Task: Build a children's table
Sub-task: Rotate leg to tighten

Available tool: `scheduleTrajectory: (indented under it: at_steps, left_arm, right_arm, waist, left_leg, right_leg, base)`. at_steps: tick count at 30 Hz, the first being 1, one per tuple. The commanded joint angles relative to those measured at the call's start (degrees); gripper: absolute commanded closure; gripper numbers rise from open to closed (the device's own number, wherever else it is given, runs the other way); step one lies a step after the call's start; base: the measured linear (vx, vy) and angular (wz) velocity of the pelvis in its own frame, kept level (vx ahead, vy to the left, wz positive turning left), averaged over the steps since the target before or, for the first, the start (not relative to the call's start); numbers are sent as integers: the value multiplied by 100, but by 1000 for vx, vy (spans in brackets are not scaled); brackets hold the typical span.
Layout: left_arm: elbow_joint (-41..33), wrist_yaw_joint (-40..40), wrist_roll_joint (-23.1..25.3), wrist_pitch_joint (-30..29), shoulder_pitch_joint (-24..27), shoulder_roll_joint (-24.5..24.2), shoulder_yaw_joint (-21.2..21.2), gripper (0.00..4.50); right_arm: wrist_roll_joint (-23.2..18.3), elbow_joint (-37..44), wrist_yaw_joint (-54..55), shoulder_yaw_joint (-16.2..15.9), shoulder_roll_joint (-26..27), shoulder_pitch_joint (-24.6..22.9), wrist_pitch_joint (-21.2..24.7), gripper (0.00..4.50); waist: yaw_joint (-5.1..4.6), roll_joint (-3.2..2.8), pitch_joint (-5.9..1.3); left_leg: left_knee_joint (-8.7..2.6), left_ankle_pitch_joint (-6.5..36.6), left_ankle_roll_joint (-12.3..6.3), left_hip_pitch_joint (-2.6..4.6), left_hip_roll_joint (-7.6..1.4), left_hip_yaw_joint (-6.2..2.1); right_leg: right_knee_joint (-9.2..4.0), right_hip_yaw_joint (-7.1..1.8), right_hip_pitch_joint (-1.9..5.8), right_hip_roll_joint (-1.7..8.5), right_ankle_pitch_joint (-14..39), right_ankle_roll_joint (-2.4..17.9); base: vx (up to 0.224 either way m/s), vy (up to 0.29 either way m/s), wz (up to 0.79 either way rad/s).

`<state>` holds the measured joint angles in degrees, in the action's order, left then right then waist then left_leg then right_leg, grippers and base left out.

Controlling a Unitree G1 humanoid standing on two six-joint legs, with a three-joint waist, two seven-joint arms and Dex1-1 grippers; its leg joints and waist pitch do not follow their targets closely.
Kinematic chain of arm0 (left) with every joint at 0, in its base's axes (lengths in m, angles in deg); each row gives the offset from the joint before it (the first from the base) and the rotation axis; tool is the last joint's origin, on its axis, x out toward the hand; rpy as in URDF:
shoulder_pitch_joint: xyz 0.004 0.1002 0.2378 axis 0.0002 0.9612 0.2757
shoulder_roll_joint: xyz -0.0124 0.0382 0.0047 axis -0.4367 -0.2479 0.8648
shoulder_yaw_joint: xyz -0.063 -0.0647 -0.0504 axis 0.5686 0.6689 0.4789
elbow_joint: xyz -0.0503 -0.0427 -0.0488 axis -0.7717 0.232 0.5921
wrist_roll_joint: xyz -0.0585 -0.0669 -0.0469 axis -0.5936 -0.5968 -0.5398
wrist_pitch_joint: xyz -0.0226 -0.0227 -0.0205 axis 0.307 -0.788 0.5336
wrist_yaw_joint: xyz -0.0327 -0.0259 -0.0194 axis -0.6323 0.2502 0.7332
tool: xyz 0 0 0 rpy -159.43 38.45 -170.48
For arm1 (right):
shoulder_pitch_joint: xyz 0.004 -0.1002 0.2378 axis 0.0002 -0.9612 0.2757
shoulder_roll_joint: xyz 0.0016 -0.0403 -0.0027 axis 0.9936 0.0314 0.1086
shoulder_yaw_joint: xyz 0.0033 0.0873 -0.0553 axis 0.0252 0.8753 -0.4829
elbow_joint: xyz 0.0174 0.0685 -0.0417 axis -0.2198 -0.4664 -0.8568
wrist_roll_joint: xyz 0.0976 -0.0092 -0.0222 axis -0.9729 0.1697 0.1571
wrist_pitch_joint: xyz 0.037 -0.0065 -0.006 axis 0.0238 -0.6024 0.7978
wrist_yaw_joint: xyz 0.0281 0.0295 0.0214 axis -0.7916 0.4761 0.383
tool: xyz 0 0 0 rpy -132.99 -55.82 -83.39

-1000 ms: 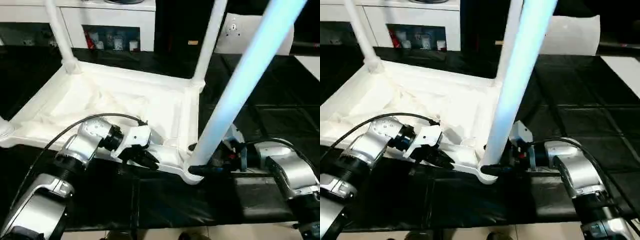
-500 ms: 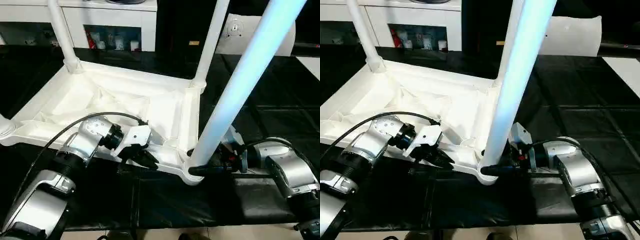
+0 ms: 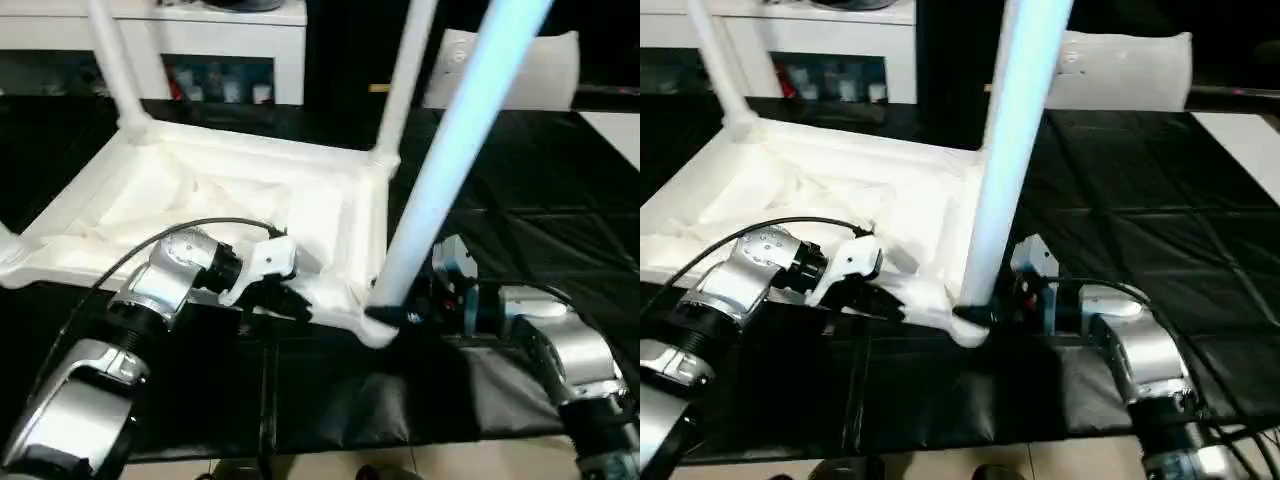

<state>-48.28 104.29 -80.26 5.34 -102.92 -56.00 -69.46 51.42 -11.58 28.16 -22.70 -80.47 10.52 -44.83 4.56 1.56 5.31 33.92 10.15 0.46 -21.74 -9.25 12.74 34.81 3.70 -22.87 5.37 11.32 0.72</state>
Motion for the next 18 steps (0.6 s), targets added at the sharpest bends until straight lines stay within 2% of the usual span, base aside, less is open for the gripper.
scheduleTrajectory:
  at_steps: [1, 2, 3, 4, 6, 7, 9, 12, 15, 17, 18]
  left_arm:
    - [-254, -1011, -155, -502, 97, 905, -133, 450]
    - [-263, -1342, -163, -669, 83, 1106, -59, 450]
    - [-259, -1717, -173, -843, 56, 1328, 26, 450]
    - [-257, -1758, -173, -861, 53, 1351, 35, 450]
    - [-289, -2062, -176, -1034, 41, 1544, 102, 450]
    - [-309, -2183, -181, -1111, 40, 1631, 131, 450]
    - [-379, -2678, -63, -1284, 62, 1919, 194, 450]
    - [-393, -2699, -9, -1293, 71, 1929, 194, 450]
    - [-476, -2694, 174, -1291, 127, 1809, 133, 450]
    - [-541, -2627, 192, -1273, 172, 1702, 110, 450]
    - [-585, -2542, 197, -1255, 206, 1620, 93, 450]
  right_arm:
    - [4, 222, 746, -516, 743, -39, 510, 242]
    - [116, 228, 1075, -531, 946, -33, 591, 243]
    - [236, 219, 1424, -543, 1166, -14, 667, 243]
    - [246, 218, 1461, -543, 1190, -12, 676, 243]
    - [332, 179, 1874, -492, 1428, 31, 761, 245]
    - [376, 148, 2082, -459, 1542, 57, 796, 246]
    - [547, -12, 2889, -320, 1957, 181, 792, 247]
    - [575, -10, 2949, -316, 1990, 188, 779, 247]
    - [712, 124, 3015, -358, 2012, 126, 766, 247]
    - [590, 227, 2915, -317, 1982, 63, 807, 247]
    - [532, 298, 2809, -291, 1932, 19, 787, 193]
  waist:
    - [-70, 5, -243]
    - [-111, 3, -237]
    - [-140, 12, -235]
    - [-193, 0, -205]
    - [-259, -10, -200]
    - [-290, -21, -208]
    - [-335, -42, -196]
    - [-348, -67, -204]
    - [-346, -80, -212]
    - [-341, -98, -245]
    - [-330, -104, -256]
  left_leg:
    - [-567, 2369, 383, 177, -491, -370]
    - [-564, 2582, 462, 220, -482, -393]
    - [-552, 2675, 465, 231, -467, -411]
    - [-549, 2894, 475, 259, -455, -434]
    - [-587, 3107, 498, 264, -454, -483]
    - [-586, 3235, 486, 304, -435, -492]
    - [-621, 3310, 492, 317, -431, -507]
    - [-635, 3485, 504, 358, -428, -520]
    - [-697, 3475, 488, 314, -430, -524]
    - [-700, 3414, 479, 316, -432, -508]
    - [-705, 3304, 458, 306, -439, -500]
  right_leg:
    - [-579, -317, 70, 497, 2854, 974]
    - [-624, -314, 46, 511, 3244, 835]
    - [-660, -302, 42, 523, 3413, 770]
    - [-727, -270, 28, 525, 3735, 631]
    - [-763, -229, 52, 510, 3887, 472]
    - [-808, -205, 46, 503, 3908, 407]
    - [-839, -213, 26, 498, 3744, 427]
    - [-862, -188, 47, 488, 3661, 370]
    - [-830, -238, 62, 483, 3290, 416]
    - [-809, -268, 65, 492, 3083, 491]
    - [-797, -282, 76, 496, 2865, 552]
  base:
    - [0, 0, 0]
    - [0, 0, 0]
    - [0, 0, 0]
    - [0, 0, 0]
    - [0, 0, 0]
    - [0, 0, 0]
    - [0, 0, 0]
    - [0, 0, 0]
    - [0, 0, 0]
    - [0, 0, 0]
    - [0, 0, 0]
